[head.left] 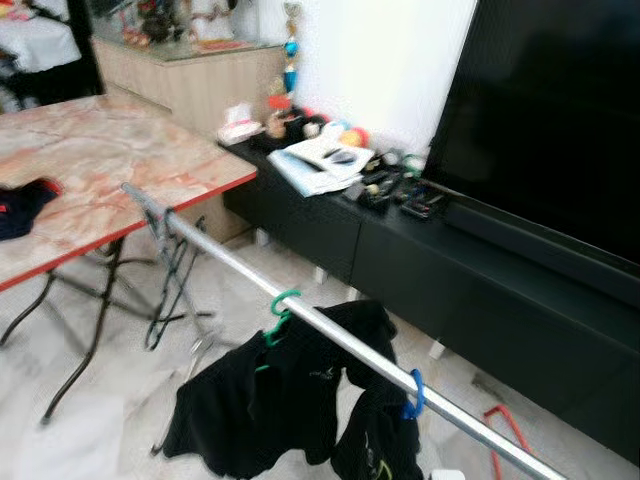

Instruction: Hang hanger

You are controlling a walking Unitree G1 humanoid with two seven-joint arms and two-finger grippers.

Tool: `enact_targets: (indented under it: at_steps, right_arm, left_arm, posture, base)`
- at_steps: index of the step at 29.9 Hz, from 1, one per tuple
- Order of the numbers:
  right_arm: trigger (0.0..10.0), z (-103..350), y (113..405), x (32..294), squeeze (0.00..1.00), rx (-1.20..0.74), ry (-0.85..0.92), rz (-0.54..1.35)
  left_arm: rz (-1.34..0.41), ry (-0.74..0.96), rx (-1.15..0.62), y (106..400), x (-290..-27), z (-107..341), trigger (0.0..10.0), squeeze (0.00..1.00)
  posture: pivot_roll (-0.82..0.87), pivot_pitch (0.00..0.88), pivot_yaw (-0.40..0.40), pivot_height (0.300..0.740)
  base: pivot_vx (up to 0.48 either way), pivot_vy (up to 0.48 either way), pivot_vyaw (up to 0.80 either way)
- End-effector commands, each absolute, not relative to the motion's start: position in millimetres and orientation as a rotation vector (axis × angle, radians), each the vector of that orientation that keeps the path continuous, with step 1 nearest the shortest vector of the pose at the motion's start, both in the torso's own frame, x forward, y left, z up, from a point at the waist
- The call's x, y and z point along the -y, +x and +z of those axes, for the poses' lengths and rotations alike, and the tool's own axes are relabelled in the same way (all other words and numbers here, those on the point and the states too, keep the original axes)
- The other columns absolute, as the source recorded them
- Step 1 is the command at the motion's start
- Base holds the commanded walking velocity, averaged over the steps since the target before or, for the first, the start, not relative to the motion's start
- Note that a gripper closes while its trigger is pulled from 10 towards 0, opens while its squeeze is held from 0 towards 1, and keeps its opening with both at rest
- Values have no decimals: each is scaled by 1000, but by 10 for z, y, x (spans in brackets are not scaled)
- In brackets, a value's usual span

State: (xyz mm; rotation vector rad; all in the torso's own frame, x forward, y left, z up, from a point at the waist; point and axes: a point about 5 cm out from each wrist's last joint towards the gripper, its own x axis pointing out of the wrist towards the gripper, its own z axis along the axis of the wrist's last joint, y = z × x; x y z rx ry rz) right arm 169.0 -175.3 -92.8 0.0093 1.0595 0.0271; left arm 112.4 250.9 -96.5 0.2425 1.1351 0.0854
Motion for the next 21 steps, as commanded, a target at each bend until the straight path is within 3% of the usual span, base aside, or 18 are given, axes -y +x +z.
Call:
enact_targets:
  at_steps: [1, 6, 21]
  right_arm:
    - [10000, -943, 1638, 1828, 0, -1079, -2, 13]
    - [10000, -946, 1628, 1842, 0, -1084, -10, 16]
    - [10000, -945, 1631, 1833, 0, -1079, 7, 9]
  left_arm:
    - [63, 250, -1113, 1193, -2453, -959, 10000, 0]
    - [56, 253, -1109, 1194, -2446, -960, 10000, 0]
    - [37, 261, -1105, 1199, -2419, -967, 10000, 0]
  posture:
    - [211, 0, -38, 740]
    - [211, 0, -38, 740]
    - [212, 0, -36, 740]
  base:
    - [0, 364, -775]
    - [0, 365, -766]
    - [0, 361, 0]
